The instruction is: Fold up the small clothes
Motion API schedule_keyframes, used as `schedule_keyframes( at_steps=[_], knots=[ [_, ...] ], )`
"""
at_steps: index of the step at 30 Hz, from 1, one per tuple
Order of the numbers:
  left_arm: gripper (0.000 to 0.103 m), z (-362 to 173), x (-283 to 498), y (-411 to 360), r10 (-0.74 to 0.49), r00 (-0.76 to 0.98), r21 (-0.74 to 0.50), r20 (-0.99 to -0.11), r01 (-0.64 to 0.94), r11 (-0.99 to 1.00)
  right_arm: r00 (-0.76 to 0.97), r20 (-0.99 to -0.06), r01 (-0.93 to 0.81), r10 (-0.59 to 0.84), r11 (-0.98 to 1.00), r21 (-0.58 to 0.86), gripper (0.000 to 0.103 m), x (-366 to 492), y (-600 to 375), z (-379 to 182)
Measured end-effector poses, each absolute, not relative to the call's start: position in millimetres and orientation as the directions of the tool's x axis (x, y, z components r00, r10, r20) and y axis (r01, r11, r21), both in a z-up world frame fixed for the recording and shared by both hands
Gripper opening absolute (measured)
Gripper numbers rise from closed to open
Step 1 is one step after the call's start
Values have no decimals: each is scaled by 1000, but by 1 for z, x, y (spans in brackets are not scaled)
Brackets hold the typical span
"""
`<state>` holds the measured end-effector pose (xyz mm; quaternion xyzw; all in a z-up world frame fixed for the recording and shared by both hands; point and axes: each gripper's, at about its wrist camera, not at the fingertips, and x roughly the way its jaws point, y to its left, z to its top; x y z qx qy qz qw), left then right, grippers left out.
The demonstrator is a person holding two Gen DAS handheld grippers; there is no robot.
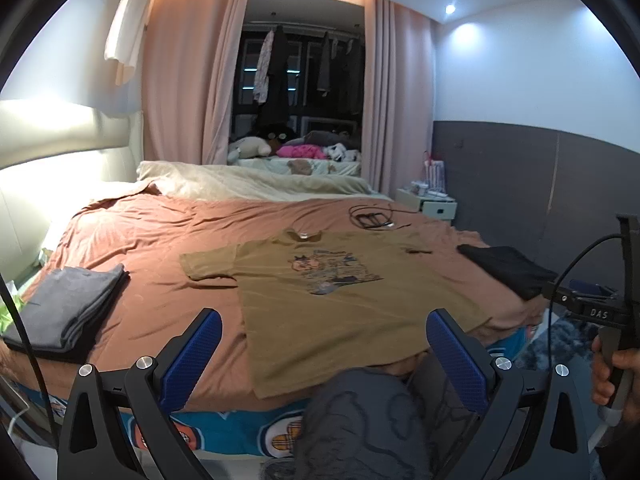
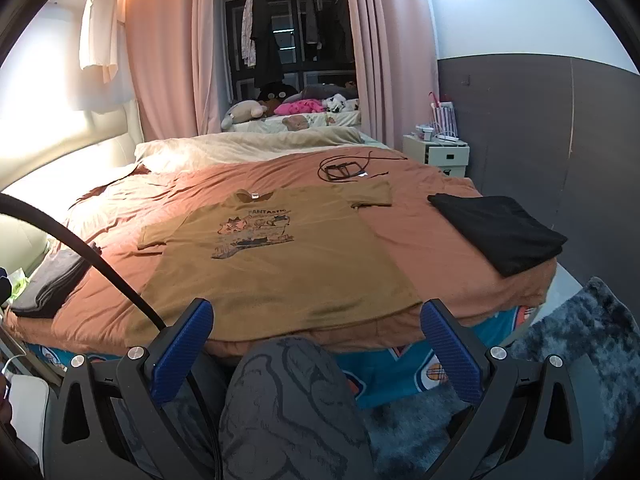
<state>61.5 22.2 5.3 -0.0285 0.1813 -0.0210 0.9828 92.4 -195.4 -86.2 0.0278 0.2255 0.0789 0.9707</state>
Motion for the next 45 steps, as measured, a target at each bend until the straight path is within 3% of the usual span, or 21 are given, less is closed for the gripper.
schedule_keyframes(
  at_steps=[16,37,45],
  knots=[
    [103,-4,157,45,-38,894,-62,-447,11,998,884,-450,-123,127,992,38,103,165,-164,-71],
    [103,-14,268,150,32,842,-161,-539,-140,977,790,-517,-265,329,944,196,103,294,-167,-62],
    [82,-26,310,202,93,814,-185,-573,-238,953,762,-517,-314,391,920,233,103,348,-145,-65]
  ],
)
